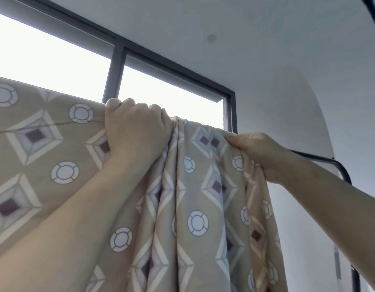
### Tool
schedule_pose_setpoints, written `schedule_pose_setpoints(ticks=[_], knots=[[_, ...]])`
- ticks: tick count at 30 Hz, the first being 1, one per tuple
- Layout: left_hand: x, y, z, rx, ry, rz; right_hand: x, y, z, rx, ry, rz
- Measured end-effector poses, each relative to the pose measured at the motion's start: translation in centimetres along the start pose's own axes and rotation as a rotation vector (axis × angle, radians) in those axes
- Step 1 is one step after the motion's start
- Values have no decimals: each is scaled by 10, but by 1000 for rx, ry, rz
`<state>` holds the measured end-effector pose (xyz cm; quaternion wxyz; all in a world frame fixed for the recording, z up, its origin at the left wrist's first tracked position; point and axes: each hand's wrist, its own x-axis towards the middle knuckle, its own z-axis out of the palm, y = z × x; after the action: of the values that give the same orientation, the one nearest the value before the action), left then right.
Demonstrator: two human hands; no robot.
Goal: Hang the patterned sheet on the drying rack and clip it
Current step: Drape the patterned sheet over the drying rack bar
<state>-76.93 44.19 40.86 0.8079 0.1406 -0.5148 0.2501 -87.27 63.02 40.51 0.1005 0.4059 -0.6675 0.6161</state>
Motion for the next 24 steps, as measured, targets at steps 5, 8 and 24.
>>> schedule_pose_setpoints(ticks=[5,8,24], knots=[[-2,1,3,-12,37,2,19,-3,-14,68,195,-85],[-2,-1,4,-13,62,-2,33,8,-37,380,299,64],[-4,3,-2,-31,-103,-81,32,14,-23,-186,272,-257]])
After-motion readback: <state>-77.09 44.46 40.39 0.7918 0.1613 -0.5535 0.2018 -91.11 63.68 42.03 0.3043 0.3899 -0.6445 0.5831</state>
